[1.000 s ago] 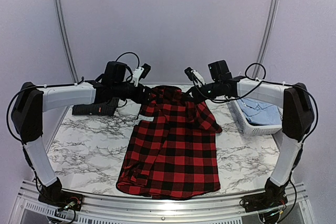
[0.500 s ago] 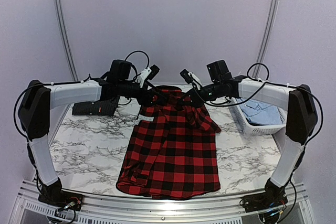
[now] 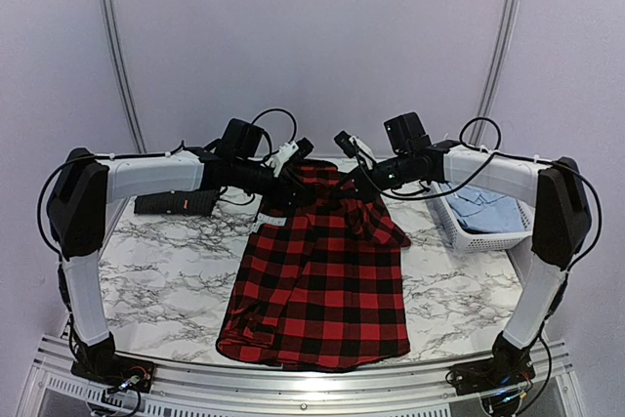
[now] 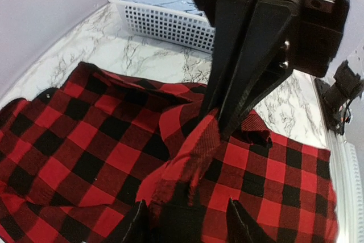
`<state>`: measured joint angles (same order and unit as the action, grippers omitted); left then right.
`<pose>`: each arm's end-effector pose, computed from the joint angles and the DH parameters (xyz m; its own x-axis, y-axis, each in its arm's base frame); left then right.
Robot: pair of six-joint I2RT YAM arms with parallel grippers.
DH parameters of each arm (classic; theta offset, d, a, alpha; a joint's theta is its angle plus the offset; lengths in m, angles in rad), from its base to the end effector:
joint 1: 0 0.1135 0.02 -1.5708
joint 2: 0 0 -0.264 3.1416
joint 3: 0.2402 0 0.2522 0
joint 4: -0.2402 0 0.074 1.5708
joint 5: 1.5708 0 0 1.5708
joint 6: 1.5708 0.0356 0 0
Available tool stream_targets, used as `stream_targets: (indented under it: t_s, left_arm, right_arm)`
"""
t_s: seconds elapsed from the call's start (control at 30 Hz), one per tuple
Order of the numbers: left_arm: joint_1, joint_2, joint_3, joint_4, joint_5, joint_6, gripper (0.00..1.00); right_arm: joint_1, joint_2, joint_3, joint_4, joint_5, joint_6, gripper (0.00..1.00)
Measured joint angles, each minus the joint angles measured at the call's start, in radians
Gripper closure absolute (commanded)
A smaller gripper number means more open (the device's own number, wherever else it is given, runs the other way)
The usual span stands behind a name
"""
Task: Fold and stack the long sleeve shirts
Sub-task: Pass from the right arm to the left, then move the right arm to the center of the board with the 1/3-folded shirt.
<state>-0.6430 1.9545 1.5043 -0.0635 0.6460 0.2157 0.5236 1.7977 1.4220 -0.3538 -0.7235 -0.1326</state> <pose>0.3510 -0.2898 0.2554 -0.1919 0.3573 -0.9141 0.9617 0.2541 -0.1026 0.3384 0.2226 0.2696 -0.4661 -0.3835 -0.7973 -0.8714 0.3547 0.3388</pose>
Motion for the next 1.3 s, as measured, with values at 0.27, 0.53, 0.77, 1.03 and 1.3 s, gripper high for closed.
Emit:
stream_targets:
  t_s: [0.27, 0.53, 0.77, 1.03, 1.3]
  left_arm:
    - [0.0, 0.003, 0.02, -0.03, -0.027, -0.079, 1.0]
    - [0.011, -0.028, 0.054, -0.04, -0.116, -0.357, 1.0]
    - [0.122, -0.129, 0.051, -0.077, -0.138, -0.706, 1.0]
    - [0.195, -0.151, 0.024, -0.085, -0.043, -0.998, 1.0]
    - [0.198, -0.156, -0.016, -0.066, -0.017, -1.092, 1.0]
  right_arm:
    - [0.006, -0.006, -0.002, 0.006, 0.1, 0.029, 0.65]
    - [0.009, -0.132, -0.092, 0.05, 0.446, 0.148, 0.44]
    - [-0.012, -0.231, -0.224, 0.077, 0.671, 0.242, 0.43]
    - [0.003, -0.299, -0.384, 0.036, 0.753, 0.347, 0.45]
    - [0.161, -0.515, -0.592, -0.078, 0.778, 0.582, 0.47]
